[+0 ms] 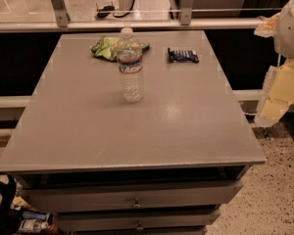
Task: Pick rxbar blueberry
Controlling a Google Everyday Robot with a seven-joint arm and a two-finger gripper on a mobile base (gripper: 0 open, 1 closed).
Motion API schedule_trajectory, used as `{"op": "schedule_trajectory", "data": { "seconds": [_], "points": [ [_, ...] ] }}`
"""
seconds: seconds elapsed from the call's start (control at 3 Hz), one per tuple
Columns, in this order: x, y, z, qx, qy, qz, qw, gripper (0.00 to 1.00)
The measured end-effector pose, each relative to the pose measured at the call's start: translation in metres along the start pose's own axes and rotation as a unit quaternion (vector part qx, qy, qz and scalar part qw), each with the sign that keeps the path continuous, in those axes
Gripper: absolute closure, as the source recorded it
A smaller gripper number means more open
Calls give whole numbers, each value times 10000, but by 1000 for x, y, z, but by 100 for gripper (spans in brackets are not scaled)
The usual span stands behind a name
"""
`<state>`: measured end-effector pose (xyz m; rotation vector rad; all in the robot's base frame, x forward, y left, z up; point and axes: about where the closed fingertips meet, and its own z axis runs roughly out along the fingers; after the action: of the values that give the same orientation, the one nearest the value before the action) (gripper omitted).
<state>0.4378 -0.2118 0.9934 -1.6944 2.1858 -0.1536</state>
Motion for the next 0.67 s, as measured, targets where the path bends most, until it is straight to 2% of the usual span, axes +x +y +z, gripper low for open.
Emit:
{"op": "schedule_trajectory", "data": {
  "seconds": [0.33, 0.67],
  "points": [
    [0, 0, 0, 1, 0, 0, 10000, 0],
    [6, -22, -4, -26, -326, -86, 9994, 0]
  ]
}}
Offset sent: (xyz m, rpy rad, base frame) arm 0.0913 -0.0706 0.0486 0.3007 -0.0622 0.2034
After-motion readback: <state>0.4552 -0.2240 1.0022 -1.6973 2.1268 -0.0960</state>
